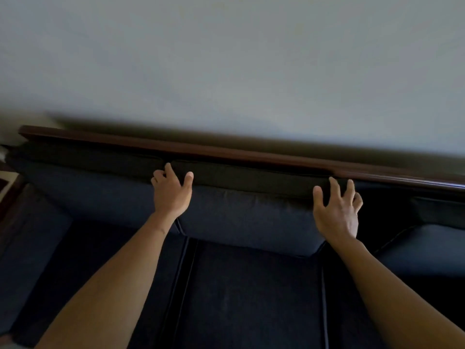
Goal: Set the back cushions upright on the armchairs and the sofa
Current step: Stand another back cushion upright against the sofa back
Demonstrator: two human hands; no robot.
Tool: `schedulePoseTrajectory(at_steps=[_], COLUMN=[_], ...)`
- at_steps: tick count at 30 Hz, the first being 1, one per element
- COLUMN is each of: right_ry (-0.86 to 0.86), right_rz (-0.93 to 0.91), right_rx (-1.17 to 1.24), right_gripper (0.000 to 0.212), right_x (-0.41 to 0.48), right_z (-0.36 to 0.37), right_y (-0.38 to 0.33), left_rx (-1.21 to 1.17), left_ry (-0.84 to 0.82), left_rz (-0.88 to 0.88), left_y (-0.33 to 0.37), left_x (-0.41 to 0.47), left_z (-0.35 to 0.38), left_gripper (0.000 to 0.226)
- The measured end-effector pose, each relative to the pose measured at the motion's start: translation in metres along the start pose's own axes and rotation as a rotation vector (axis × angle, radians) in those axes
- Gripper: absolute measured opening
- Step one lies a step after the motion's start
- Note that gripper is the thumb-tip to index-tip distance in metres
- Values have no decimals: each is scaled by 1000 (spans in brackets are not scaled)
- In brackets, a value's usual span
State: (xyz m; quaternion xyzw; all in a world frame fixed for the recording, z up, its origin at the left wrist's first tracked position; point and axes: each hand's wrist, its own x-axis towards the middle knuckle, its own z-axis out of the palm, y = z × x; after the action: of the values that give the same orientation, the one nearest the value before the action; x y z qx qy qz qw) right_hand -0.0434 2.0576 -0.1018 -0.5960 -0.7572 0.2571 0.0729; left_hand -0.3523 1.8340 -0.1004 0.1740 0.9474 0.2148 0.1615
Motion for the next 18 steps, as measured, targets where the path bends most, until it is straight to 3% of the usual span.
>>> schedulePoseTrajectory(at_steps=[3, 8, 13, 18], right_ry=[51, 169, 222, 235], right_rz=[89, 155, 141, 162], right_rx=[143, 331, 431, 490], right_gripper=[69, 69, 67, 67], right_x=[-1, -2, -2, 0], right_z=[2, 5, 8, 5], right_y=[6, 11, 15, 19], left_rx=[-102, -150, -547, -678], left_ry=[41, 28, 5, 70], left_rz=[-71, -34, -178, -220], left_y=[-2, -9, -14, -11], left_x=[13, 18, 1, -5], left_z=[1, 9, 19, 28], left_gripper=[83, 67, 65, 75])
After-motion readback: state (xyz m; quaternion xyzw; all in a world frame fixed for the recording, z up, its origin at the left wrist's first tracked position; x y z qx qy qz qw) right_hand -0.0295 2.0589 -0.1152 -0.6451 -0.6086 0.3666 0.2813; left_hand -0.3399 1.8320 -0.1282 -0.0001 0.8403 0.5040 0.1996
